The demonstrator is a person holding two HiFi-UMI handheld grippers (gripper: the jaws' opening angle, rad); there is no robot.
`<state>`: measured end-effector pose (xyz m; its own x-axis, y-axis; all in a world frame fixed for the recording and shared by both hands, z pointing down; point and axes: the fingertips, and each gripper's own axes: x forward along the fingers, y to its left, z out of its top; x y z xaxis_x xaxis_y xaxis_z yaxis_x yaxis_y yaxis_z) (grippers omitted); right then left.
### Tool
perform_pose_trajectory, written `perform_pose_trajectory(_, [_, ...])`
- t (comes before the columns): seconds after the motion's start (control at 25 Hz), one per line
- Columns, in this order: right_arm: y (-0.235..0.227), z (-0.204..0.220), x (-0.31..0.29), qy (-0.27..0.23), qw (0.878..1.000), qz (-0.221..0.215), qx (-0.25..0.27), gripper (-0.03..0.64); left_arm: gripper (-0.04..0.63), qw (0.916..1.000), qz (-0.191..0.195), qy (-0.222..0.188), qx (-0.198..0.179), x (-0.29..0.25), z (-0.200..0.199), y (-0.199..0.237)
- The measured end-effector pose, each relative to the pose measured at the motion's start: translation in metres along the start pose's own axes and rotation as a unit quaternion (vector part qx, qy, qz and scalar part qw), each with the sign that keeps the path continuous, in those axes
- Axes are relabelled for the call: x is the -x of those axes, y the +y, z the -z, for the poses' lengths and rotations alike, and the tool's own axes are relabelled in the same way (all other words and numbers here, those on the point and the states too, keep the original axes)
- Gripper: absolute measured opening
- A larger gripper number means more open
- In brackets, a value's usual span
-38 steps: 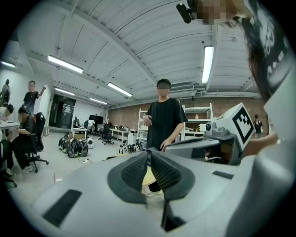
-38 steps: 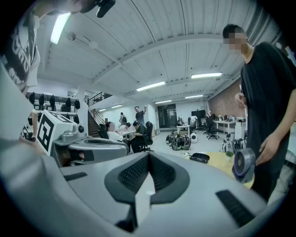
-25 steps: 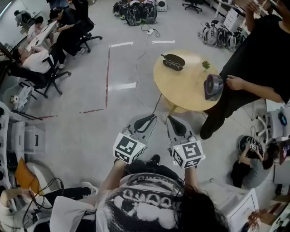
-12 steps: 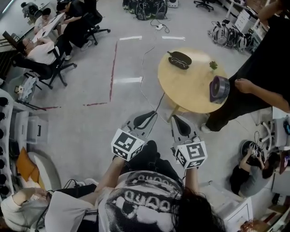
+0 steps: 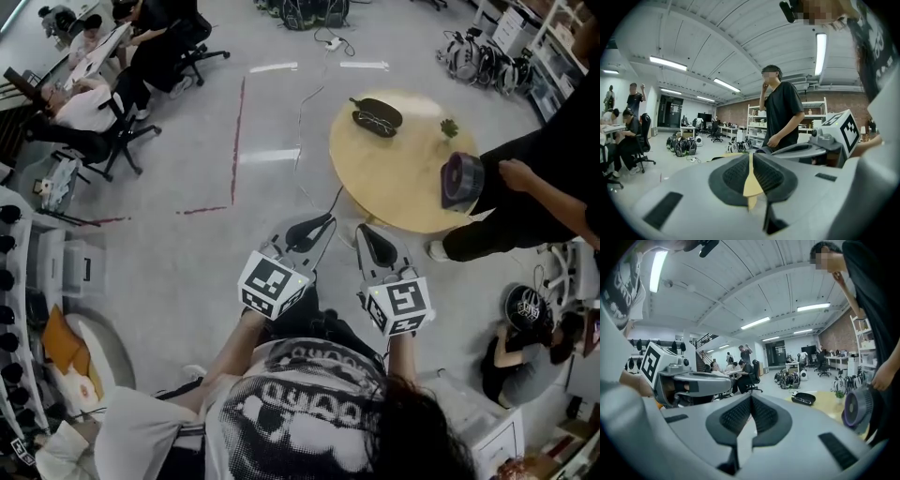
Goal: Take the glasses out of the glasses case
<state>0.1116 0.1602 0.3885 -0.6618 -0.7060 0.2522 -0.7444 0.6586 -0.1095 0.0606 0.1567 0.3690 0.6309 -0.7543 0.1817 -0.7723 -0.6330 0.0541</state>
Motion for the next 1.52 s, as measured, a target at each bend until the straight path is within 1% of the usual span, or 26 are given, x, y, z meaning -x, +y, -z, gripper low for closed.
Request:
perform_pose_trajectory(0.12, [-0.009,-0.003,-0.018,0.004,1.0,0.0,-0.003,-0.011,0.032,1.0,0.004,0.0,0.005,-0.012,-0.002,0.016])
perform_pose_trajectory(0.24, [-0.02,0.0,-0.043,0.013,1.0,0.001,-0.008,-0.011,0.032,0.9999,0.012,0.011,-0.003,-0.027,0.002,0.032])
perform_pose_trajectory(0.32, [-0.026,-0.002,-0.066,0.015,1.0,-0.002,-0.009,-0.011,0.032,0.9998,0.014,0.016,-0.007,-0.037,0.004,0.051])
perform_pose_trajectory(0.52, [-0.036,-0.014,-0.123,0.027,1.0,-0.004,-0.013,-0.011,0.032,0.9997,0.015,0.022,0.001,-0.057,0.001,0.108])
perform_pose_trajectory(0.68, [-0.05,-0.022,-0.167,0.038,0.999,0.012,-0.019,-0.011,0.032,0.9995,0.023,0.023,0.003,-0.073,-0.006,0.157])
perform_pose_trajectory(0.96, [-0.082,-0.037,-0.223,0.045,0.997,0.05,-0.034,-0.009,0.032,0.9976,0.057,0.037,-0.008,-0.11,-0.007,0.215])
perform_pose_trajectory(1.16, [-0.102,-0.044,-0.251,0.047,0.995,0.073,-0.043,-0.009,0.032,0.9957,0.084,0.037,-0.013,-0.136,-0.01,0.242])
perform_pose_trajectory(1.32, [-0.119,-0.041,-0.262,0.05,0.993,0.094,-0.048,-0.009,0.032,0.9935,0.104,0.043,-0.018,-0.148,-0.007,0.251])
perform_pose_trajectory(1.52, [-0.131,-0.034,-0.264,0.061,0.99,0.112,-0.058,-0.009,0.032,0.9915,0.117,0.056,-0.006,-0.158,0.004,0.255])
